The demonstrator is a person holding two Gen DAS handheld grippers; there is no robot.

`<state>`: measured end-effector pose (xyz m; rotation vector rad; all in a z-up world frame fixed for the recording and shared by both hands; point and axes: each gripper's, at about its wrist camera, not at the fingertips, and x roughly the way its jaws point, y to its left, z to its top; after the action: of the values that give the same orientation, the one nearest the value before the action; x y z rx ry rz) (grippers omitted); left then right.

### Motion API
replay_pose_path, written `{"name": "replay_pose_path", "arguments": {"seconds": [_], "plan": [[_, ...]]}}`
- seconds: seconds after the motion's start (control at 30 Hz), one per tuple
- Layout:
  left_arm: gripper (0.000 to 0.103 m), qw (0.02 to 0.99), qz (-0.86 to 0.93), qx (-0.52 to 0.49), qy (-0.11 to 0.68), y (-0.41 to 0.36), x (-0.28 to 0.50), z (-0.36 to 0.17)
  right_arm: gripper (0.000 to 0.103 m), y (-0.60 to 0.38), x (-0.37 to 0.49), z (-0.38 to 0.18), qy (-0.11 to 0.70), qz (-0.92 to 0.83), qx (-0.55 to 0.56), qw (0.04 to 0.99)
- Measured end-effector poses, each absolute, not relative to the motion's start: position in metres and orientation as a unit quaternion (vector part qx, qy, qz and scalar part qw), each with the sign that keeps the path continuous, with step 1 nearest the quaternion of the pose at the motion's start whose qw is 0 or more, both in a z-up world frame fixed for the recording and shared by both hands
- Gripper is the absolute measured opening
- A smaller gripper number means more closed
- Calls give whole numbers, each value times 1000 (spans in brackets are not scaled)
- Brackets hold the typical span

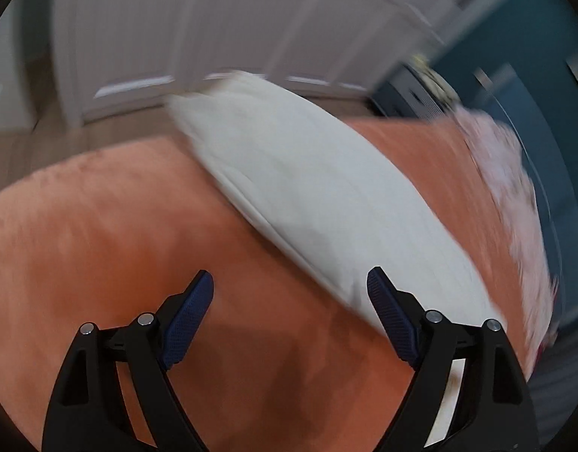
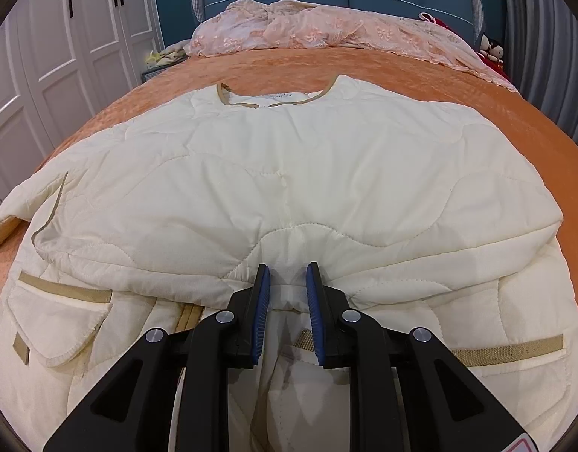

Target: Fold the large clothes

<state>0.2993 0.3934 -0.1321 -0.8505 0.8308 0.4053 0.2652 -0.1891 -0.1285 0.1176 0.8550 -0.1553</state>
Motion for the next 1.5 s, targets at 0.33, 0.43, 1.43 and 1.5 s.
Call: {"name": "replay_pose_path", "arguments": {"seconds": [0.33, 0.43, 1.43, 1.5], "plan": [[6, 850, 139, -344, 374, 368, 367, -80, 18, -186, 266, -129, 412, -78, 55, 906], [5, 891, 80, -282, 346, 311, 375, -20, 18, -186, 266, -128, 411, -76, 59, 907], [68, 787, -69, -394, 469, 118, 358, -105, 63, -307, 251, -51, 328, -96, 239, 909], [68, 776, -59, -416, 471, 131, 364, -117, 63, -316, 278, -59, 342, -105, 258, 897]]}}
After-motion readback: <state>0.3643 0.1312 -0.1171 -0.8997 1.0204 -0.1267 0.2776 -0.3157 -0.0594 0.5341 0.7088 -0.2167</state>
